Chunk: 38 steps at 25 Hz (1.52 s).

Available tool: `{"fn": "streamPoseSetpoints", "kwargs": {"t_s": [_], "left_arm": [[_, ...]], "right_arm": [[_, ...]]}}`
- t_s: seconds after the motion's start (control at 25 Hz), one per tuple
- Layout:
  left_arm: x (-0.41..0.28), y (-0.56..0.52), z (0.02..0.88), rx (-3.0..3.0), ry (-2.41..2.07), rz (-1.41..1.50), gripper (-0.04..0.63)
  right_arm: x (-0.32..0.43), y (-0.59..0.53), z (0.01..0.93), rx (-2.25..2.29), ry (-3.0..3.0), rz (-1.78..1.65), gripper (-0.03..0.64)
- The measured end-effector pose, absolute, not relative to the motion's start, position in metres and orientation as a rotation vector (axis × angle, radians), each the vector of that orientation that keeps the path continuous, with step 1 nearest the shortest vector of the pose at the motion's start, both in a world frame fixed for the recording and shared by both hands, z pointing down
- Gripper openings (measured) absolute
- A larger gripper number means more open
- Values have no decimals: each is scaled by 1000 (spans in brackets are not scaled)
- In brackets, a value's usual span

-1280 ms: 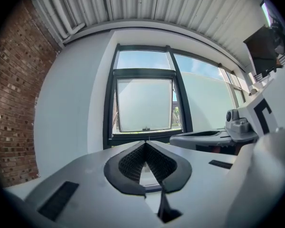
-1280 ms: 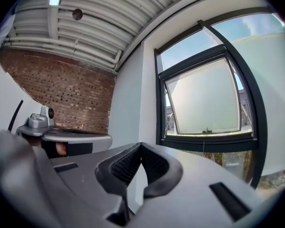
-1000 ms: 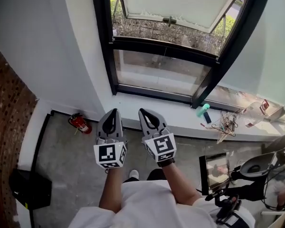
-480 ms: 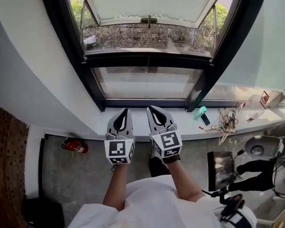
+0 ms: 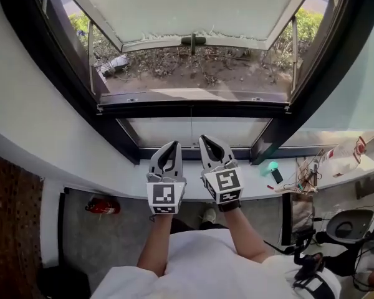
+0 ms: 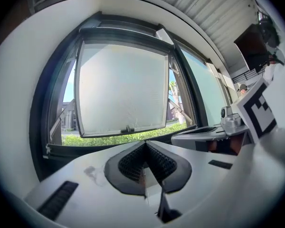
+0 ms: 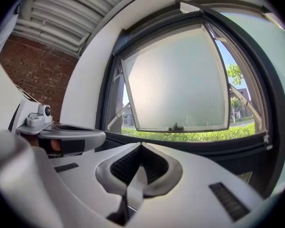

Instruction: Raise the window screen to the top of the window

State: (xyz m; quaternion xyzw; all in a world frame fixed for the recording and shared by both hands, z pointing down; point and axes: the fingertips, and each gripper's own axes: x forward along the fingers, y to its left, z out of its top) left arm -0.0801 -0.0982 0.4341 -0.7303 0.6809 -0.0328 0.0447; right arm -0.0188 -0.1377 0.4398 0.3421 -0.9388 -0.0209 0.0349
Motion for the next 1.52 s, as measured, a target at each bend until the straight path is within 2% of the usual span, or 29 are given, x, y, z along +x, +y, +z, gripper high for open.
{"fn": "streamPoseSetpoints", "kwargs": {"t_s": [0.6,0.8,1.0,1.28,1.52], "left_arm": [[-115,-218,494,-2098,1618,-872,2],[-119,-248,508,-2039,1456,-1055,109],[-116,-249,514,-1876,1297,-1228,144],[-121,-260,526,-1759,1162,-1373,144],[-121,-267,531,-1726,1146,-1360,144]], "right_arm": [[-42,-203,470,1205,-2759,19,2],[-41,-226,477,1249,-2723,60,2],[-29,-224,486,1291,-2697,88,2],[-19,-224,506,1321,-2651,146,2],[-16,-234,546,1290,-2577,243,2]]}}
